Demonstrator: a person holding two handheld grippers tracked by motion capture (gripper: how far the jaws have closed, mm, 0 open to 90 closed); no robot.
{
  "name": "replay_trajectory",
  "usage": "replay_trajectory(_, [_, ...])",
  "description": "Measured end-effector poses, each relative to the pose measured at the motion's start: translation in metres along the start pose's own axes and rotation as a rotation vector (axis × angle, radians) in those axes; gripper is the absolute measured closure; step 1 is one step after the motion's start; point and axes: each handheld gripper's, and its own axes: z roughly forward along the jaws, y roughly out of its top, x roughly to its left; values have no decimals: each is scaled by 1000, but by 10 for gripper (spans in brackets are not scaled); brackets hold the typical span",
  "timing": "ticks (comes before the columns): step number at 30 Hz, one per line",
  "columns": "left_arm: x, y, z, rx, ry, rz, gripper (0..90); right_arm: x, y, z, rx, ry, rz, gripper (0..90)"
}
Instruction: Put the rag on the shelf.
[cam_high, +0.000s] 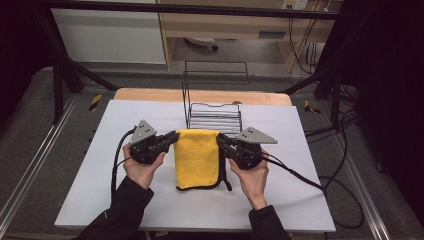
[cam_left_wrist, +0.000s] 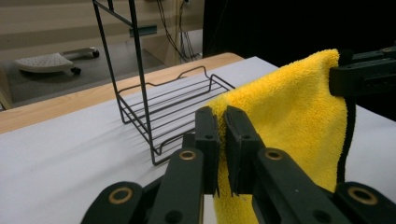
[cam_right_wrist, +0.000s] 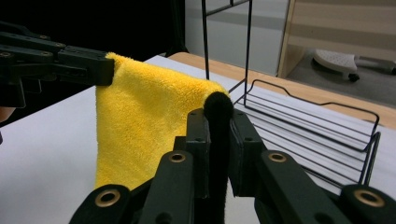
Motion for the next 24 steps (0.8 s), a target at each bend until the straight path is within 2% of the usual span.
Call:
replay_trajectory(14, [-6, 20, -4, -75, 3, 34, 840, 0, 19, -14, -68, -20, -49, 807])
replay_trajectory(24, [-12, 39, 1, -132, 10, 50, 840, -6, 33, -25, -124, -36, -60, 807])
